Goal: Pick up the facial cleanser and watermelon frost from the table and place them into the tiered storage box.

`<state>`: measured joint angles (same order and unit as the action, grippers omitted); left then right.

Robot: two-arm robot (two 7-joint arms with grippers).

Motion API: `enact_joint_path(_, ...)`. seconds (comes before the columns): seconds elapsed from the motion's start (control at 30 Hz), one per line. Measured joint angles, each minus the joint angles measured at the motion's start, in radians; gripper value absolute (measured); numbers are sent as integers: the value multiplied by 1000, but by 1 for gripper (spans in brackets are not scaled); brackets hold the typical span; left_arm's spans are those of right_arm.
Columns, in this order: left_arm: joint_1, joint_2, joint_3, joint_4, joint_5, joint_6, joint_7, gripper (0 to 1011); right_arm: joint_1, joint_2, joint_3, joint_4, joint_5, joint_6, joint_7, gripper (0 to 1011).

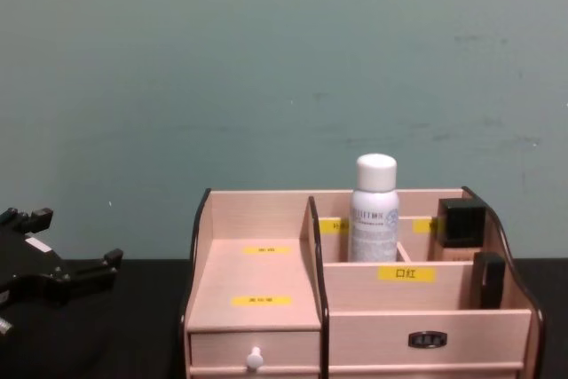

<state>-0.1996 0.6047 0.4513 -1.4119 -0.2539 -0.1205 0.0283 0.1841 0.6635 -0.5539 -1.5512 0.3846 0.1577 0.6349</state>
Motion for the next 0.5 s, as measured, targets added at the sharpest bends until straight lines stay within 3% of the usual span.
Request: enact_joint_path(0.5, 0, 0, 0, 0, 0, 0, 0, 1001, -13, 15, 24, -37, 41, 11, -1, 735)
